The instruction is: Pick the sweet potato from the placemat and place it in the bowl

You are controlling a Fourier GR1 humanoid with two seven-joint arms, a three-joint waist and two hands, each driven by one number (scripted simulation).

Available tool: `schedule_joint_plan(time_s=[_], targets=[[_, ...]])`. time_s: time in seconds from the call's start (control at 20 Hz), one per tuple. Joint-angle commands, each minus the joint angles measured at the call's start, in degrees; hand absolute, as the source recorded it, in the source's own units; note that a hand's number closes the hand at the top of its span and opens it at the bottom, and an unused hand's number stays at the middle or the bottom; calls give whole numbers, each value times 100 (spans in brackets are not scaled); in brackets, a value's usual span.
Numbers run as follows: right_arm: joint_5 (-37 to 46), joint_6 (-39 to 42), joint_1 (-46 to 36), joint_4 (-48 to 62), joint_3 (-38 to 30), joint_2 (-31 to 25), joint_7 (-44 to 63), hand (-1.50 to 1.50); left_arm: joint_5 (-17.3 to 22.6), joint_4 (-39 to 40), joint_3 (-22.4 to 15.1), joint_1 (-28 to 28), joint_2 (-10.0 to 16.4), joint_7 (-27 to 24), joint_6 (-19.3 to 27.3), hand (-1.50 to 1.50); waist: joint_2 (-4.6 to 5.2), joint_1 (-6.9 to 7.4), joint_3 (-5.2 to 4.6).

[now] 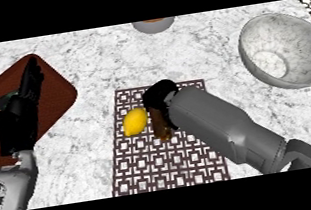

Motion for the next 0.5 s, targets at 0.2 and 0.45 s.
schedule_joint_plan(time_s=[0.2,0.45], targets=[[192,-93,87,347,-190,106,-709,150,-134,2,98,299,-104,-275,-68,0,78,-20,-2],[-360,-1940,1446,-1638,-163,105,872,150,-95,206,249,259,-43,-349,-51,0,-22,-165,-1]])
